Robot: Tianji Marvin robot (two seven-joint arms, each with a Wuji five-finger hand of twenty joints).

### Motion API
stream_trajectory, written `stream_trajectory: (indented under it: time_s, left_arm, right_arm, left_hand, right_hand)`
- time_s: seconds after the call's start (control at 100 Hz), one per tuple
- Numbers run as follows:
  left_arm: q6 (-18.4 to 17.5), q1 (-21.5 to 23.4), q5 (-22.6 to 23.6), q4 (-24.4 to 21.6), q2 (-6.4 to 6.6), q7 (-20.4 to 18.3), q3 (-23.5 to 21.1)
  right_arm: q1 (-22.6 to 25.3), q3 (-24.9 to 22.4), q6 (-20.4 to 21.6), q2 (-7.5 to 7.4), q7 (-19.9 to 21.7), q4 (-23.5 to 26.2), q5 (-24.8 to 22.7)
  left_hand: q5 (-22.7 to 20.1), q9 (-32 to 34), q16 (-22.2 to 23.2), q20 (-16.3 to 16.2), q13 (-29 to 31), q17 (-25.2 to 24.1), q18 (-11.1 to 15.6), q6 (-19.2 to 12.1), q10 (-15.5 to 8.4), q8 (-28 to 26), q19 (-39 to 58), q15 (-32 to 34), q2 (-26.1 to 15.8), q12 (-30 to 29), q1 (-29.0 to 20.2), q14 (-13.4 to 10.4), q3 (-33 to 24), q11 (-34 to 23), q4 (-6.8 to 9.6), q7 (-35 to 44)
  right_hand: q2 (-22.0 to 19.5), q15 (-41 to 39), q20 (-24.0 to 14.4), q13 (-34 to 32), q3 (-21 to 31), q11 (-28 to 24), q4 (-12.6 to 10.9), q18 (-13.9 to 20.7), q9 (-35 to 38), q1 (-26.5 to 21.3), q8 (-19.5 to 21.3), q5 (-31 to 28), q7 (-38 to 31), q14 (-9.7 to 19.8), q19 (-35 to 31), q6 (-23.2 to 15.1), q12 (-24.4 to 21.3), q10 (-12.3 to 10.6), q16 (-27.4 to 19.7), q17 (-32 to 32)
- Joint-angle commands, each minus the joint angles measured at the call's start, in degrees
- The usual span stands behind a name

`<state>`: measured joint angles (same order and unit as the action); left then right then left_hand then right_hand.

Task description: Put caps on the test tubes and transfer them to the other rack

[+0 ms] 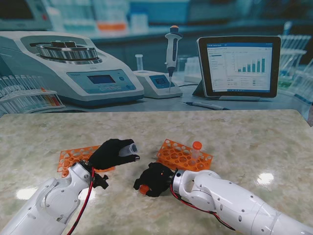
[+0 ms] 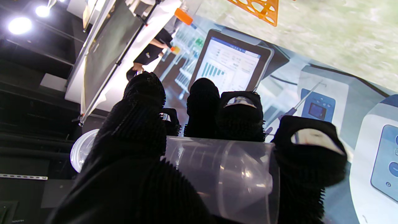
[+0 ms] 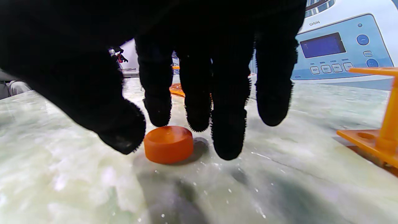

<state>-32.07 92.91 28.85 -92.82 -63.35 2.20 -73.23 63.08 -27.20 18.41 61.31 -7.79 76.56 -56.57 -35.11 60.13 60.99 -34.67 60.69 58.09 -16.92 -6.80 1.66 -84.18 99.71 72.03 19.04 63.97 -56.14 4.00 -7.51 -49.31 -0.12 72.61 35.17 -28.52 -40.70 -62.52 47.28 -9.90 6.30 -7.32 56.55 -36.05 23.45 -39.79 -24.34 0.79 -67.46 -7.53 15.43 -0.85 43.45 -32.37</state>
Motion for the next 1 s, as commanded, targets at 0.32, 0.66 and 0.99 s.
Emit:
stream_trajectory:
  time_s: [0.32,0.66,0.99]
  left_arm:
    - [0.07,0.24,-0.09,-0.41,0.10,-0.27,-0.07]
    - [0.04,0.24,0.04,-0.47,0.11,-0.23,-0.03]
    - [0.02,0.29,0.08,-0.53,0.12,-0.26,-0.02]
  right_arm:
    - [3.09,-3.59,0.58,-1.47,2.53,2.63,-2.85]
    - [6.06,-7.56,1.09,-2.65,4.42,5.09,-5.88]
    - [8.51,-10.44,0.97,-3.07,5.07,7.65,-7.94]
  left_hand:
    - [-0.78,0.26,-0.63,1.31,0.67,1.14,1.63,-3.48,-1.77,-2.71,5.21,-0.31,-2.62,-0.50,-0.10,-0.86,-0.19,0.77,-0.58,4.18]
    - [-0.80,0.29,-0.63,1.31,0.67,1.14,1.63,-3.47,-1.78,-2.69,5.21,-0.32,-2.64,-0.50,-0.01,-0.86,-0.20,0.77,-0.59,4.18]
    - [-0.75,0.22,-0.63,1.32,0.67,1.10,1.65,-3.51,-1.81,-2.67,5.17,-0.32,-2.65,-0.50,0.01,-0.86,-0.23,0.81,-0.61,4.16]
  right_hand:
    - [0.68,-1.10,-2.19,2.02,-0.30,-4.54,-1.16,-0.19,1.61,1.19,2.59,-2.12,-2.00,0.10,-2.05,-0.02,6.96,-0.42,1.38,2.16]
    - [0.22,-1.80,-2.54,3.53,-0.52,-4.65,-1.21,-0.37,1.40,1.18,3.93,-2.81,-2.10,-0.14,-1.90,-0.83,9.08,-0.96,2.31,3.35]
    - [-0.10,-2.08,-3.24,5.62,-1.65,-4.39,-1.12,-0.69,-1.31,3.47,3.21,1.85,1.37,-0.51,-1.77,2.17,10.45,0.61,2.80,5.31]
